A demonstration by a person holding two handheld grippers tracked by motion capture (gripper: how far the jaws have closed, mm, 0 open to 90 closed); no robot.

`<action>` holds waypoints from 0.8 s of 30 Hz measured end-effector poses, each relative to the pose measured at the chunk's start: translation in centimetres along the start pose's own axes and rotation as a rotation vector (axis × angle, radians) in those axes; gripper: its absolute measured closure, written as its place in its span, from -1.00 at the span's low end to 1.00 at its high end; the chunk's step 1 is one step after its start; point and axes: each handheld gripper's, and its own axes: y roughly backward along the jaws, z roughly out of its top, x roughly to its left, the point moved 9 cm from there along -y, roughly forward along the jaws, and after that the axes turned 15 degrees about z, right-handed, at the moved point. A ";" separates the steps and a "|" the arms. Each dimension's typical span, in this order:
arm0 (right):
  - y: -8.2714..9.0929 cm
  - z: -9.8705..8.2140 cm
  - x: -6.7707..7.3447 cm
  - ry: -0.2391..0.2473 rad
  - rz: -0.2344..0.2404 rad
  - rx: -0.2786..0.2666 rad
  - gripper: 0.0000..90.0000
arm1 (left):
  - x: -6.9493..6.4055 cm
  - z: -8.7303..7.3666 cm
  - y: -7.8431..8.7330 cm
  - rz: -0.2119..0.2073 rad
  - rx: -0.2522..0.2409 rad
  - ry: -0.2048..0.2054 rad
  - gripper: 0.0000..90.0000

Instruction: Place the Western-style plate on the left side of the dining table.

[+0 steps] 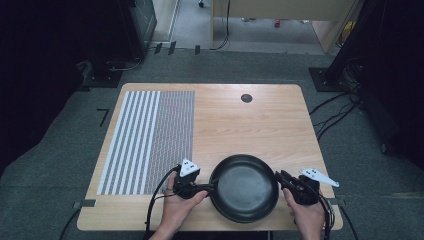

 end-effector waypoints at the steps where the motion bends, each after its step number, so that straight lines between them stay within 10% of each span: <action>1: -0.1 -0.1 0.1 -0.007 -0.004 0.006 0.68 | -0.2 -0.1 0.0 -0.012 0.006 -0.003 -0.40; 8: -0.2 -0.7 0.4 -0.007 -0.022 0.041 0.81 | -1.0 -1.0 -0.4 -0.041 0.052 -0.029 -0.08; 21: 0.2 -0.5 0.7 -0.029 -0.008 0.025 0.97 | -1.6 -1.3 -0.5 -0.061 0.080 -0.041 -0.08; 24: 0.1 -0.4 1.6 -0.062 0.076 0.016 1.00 | -1.7 -1.4 -0.5 -0.056 0.082 -0.045 -0.09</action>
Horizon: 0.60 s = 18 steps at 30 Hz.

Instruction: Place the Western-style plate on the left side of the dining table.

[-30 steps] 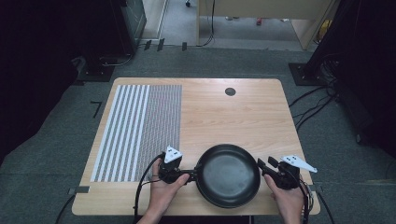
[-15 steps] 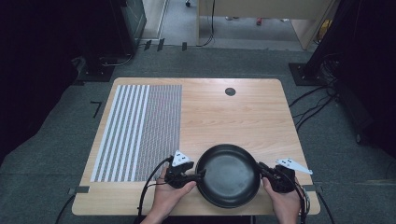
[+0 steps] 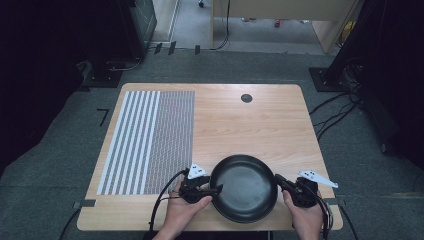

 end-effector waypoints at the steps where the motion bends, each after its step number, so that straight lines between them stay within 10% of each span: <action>1: -0.2 -0.2 0.2 0.005 0.002 0.016 1.00 | 0.0 0.0 0.0 0.000 0.001 -0.001 -0.09; 10: 0.7 0.6 -1.0 0.018 -0.096 -0.066 0.80 | 0.1 -0.3 -0.1 -0.012 0.014 0.002 -0.11; 18: -0.4 -0.6 -0.9 0.001 -0.070 0.008 0.87 | 0.2 -0.1 0.1 -0.014 0.004 0.023 -0.03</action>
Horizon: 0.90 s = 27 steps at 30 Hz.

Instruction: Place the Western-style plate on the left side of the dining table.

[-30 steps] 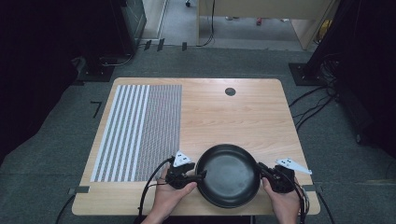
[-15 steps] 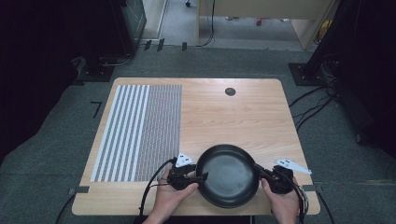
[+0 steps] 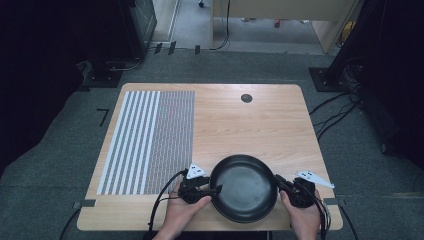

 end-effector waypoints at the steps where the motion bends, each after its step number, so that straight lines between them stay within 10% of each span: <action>1: 0.0 0.0 -0.1 -0.006 0.010 -0.002 0.88 | 0.0 0.0 0.0 0.001 0.000 -0.001 -0.02; 27: -1.1 -0.4 0.7 -0.062 0.097 0.012 0.88 | 0.6 0.0 0.6 -0.013 -0.010 0.062 0.09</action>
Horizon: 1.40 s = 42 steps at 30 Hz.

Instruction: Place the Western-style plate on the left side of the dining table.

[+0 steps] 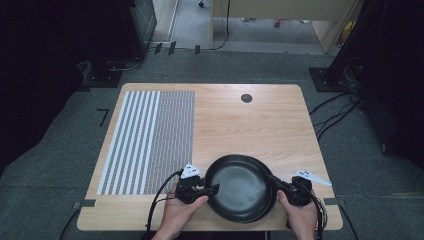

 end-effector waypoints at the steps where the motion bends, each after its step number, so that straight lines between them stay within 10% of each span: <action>1: -0.2 -0.1 0.1 -0.002 0.015 0.005 0.88 | 0.3 0.1 0.2 0.006 -0.005 0.010 0.11; 42: -1.4 -0.3 0.1 -0.298 0.181 -0.117 0.88 | 1.6 0.1 1.3 -0.101 0.017 0.115 0.58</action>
